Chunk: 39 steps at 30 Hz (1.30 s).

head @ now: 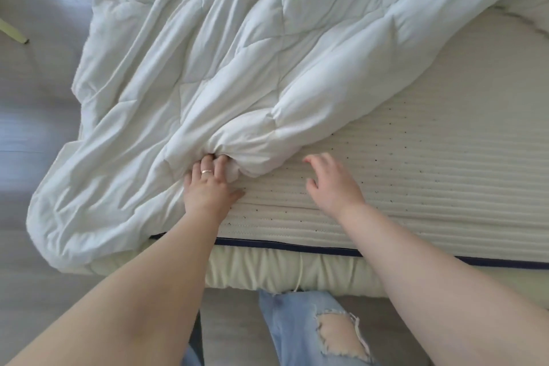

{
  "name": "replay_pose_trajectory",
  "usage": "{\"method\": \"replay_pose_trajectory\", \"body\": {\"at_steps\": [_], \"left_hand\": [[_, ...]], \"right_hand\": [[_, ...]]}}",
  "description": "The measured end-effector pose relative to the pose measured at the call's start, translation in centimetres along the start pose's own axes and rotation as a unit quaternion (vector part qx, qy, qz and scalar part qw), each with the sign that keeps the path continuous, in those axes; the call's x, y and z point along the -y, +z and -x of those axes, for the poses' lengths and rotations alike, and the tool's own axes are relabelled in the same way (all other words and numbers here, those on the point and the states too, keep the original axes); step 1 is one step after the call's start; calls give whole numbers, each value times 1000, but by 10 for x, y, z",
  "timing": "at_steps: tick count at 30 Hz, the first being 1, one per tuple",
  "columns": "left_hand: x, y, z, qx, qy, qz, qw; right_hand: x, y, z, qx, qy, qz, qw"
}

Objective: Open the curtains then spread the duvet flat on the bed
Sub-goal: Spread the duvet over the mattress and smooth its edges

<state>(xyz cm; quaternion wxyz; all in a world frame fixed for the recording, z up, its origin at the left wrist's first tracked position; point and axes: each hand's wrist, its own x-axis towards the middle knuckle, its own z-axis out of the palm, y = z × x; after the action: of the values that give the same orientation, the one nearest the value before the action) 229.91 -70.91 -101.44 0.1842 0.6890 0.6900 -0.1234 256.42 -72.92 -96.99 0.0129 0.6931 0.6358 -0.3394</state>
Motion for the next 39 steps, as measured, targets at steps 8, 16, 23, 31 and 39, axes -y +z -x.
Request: {"method": "replay_pose_trajectory", "body": {"at_steps": [8,16,23,31,39], "left_hand": [[14,-44,17,95,39,42,994],[-31,-26,40,269,94,-10,958],[-49,-14,61,239,189,-197,932],[-55,4,76,347,140,-237,897],[-68,3,55,451,139,-275,837]], "right_hand": [[57,-21,-74,13,-16,247,969],[24,-17,-61,15,-115,338,934],[-29,2,15,233,24,292,927],[-27,40,53,336,24,261,905],[-23,61,69,411,65,198,887]]}}
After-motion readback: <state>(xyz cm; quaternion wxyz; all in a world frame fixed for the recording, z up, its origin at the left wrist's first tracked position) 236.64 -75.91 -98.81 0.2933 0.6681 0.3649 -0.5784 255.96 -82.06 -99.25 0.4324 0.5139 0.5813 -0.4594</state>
